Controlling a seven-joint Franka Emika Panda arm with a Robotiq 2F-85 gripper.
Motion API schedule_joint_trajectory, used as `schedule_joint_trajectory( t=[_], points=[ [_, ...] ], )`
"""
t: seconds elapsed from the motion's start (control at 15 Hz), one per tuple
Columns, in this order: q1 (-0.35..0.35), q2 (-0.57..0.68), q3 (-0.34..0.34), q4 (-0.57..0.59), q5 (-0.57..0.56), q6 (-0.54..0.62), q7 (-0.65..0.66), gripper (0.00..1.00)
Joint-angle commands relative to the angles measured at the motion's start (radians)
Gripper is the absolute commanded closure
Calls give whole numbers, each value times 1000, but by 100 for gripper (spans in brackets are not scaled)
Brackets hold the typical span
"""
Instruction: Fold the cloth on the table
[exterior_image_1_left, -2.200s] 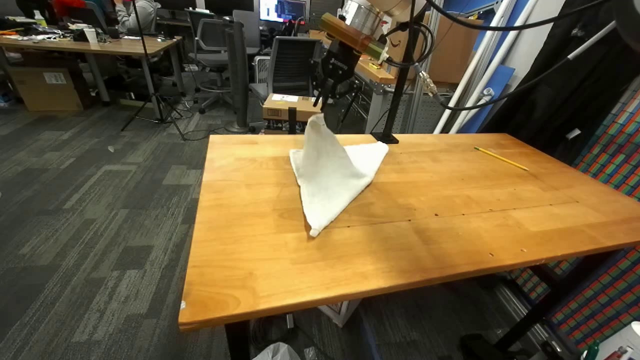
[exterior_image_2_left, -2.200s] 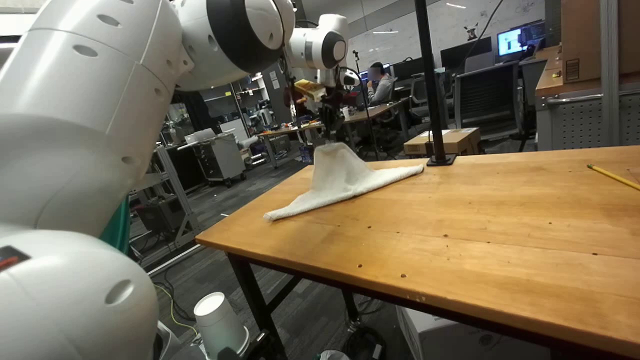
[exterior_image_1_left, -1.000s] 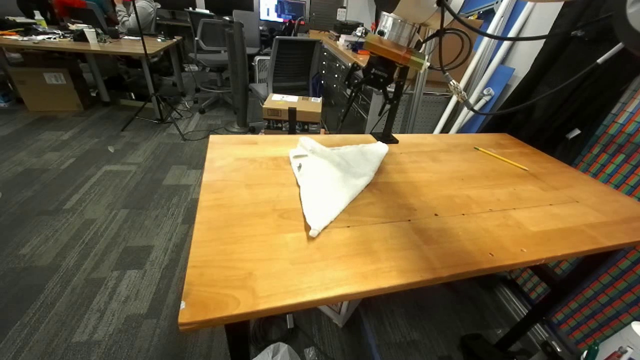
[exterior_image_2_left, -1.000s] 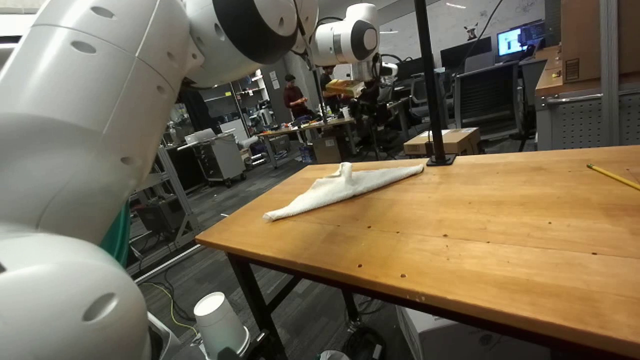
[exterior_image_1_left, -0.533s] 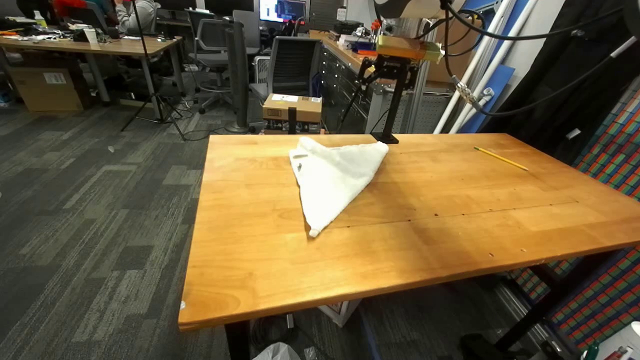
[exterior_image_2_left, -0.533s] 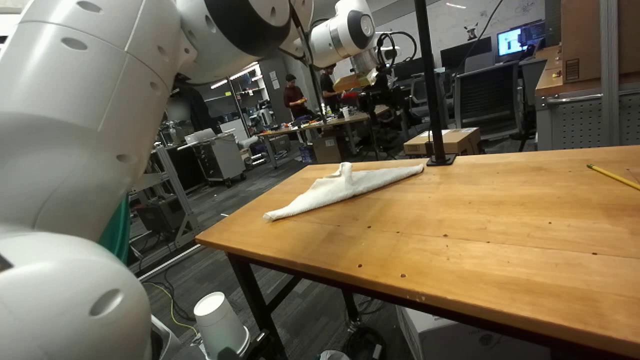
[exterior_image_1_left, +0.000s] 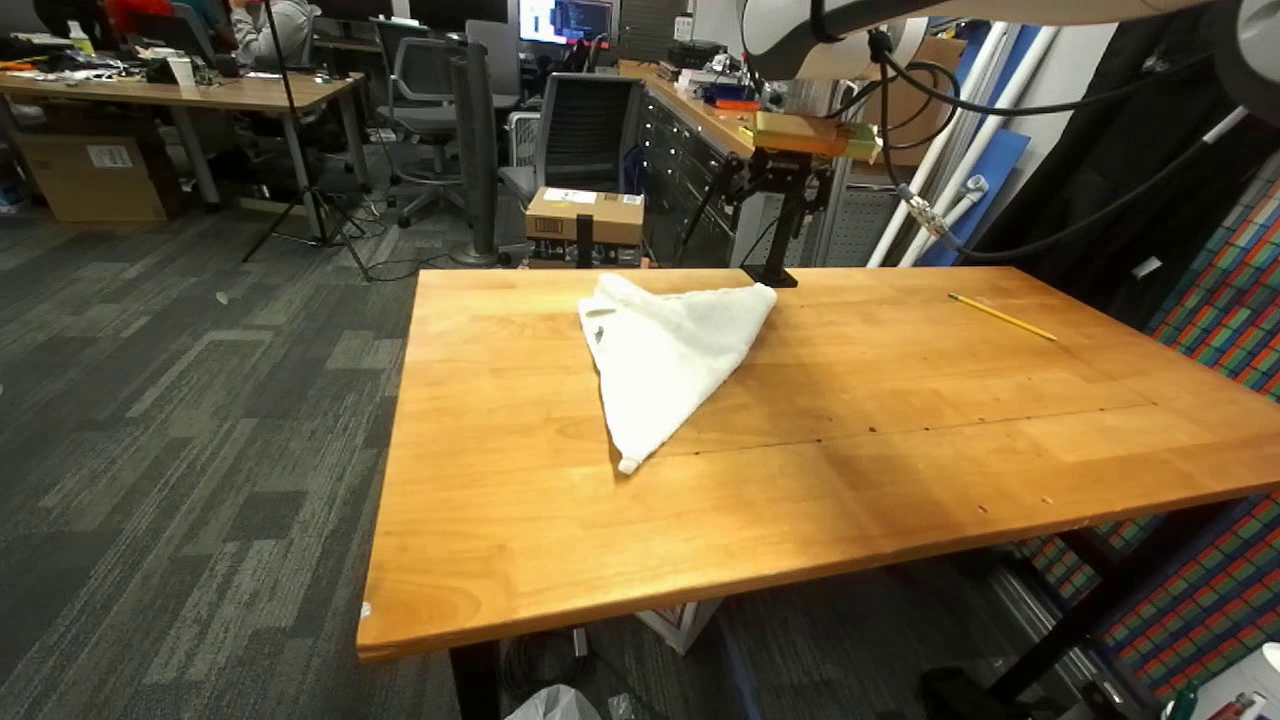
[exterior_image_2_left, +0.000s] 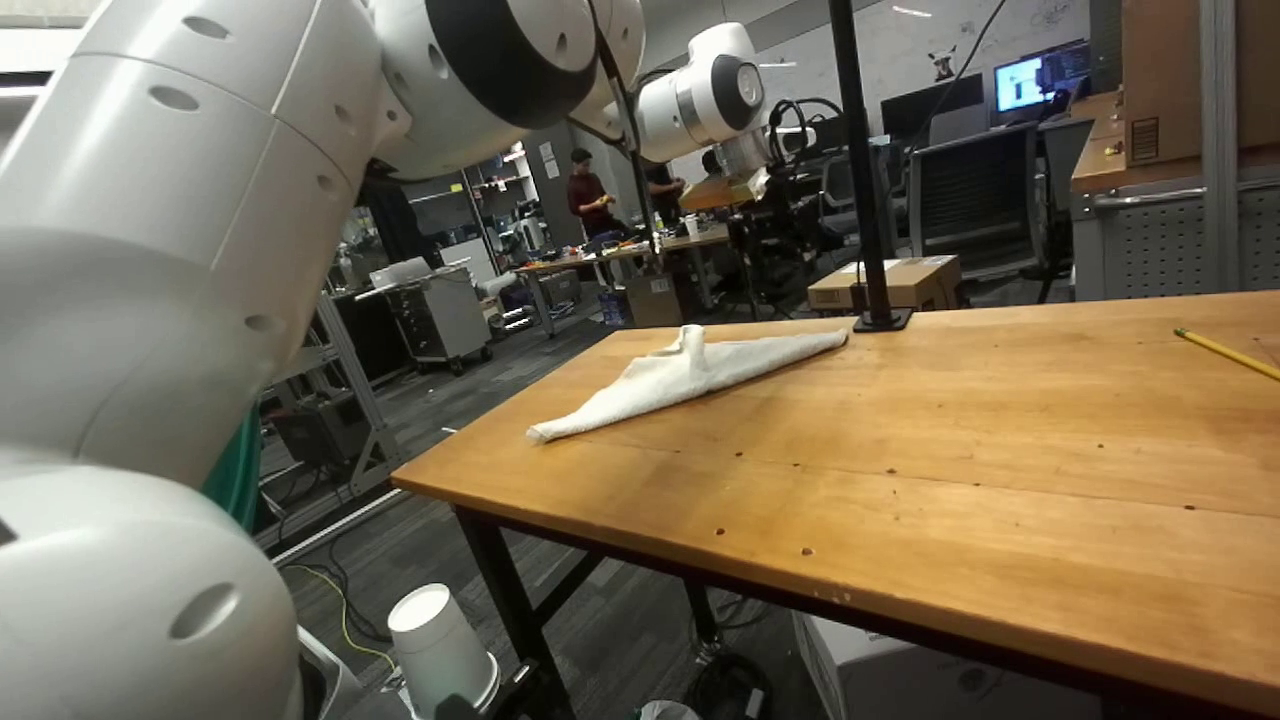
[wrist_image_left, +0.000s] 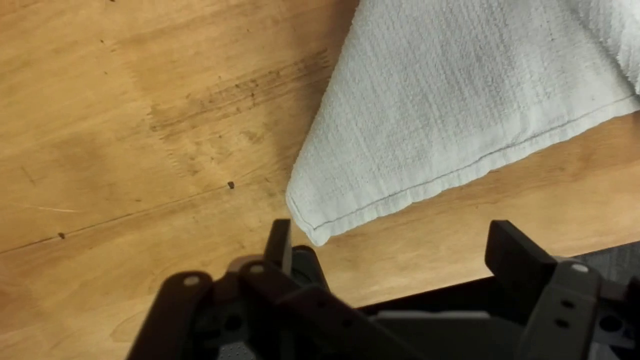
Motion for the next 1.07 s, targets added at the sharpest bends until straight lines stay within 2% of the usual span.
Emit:
schedule_joint_trajectory(
  t=[0.0,0.27,1.0],
  points=[
    [-48,4,8,-8,53,24,-2,0],
    [-90,31,9,-4,109,22,11,0],
    [-108,89,42,37,221,11,35,0]
  ],
)
